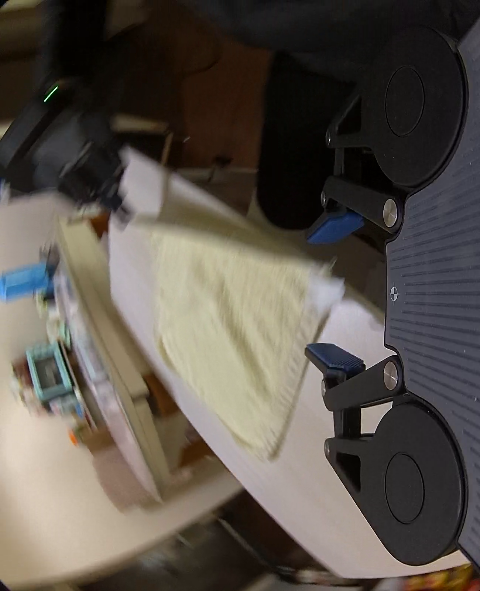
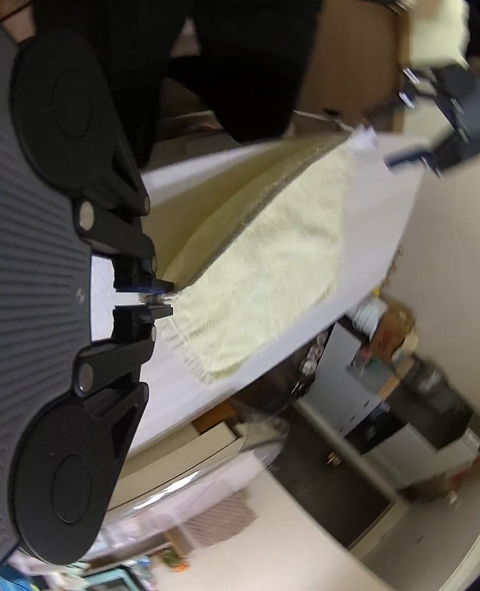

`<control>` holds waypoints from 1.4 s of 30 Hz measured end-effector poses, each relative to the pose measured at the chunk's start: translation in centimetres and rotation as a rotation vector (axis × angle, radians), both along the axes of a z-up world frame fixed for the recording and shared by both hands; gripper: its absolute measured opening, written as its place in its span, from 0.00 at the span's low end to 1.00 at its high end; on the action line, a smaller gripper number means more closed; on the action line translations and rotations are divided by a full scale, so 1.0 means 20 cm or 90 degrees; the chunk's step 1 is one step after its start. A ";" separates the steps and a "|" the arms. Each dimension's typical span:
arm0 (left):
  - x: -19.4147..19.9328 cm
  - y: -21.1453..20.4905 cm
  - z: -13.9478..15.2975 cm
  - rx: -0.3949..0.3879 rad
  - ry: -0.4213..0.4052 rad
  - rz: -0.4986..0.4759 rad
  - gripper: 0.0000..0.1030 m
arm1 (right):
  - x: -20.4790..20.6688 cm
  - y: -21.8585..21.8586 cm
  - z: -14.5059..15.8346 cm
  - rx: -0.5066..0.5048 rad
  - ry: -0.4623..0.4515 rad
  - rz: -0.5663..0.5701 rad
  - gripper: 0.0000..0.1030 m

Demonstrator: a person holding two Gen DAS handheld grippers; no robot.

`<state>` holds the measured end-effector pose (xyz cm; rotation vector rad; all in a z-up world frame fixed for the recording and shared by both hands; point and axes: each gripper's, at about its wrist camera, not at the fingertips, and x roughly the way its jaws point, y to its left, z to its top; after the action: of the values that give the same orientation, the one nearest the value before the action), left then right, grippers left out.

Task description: Fold towel

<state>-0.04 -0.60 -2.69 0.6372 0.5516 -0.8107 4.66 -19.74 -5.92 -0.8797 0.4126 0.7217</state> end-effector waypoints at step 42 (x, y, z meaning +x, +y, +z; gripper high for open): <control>1.05 0.15 0.29 -0.039 0.136 0.115 0.07 | 0.83 0.01 0.23 0.145 0.260 -0.054 0.06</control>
<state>20.94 2.40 3.04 0.4401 0.7641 -0.7256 21.27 -19.63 -1.28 -0.4953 0.7109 0.8530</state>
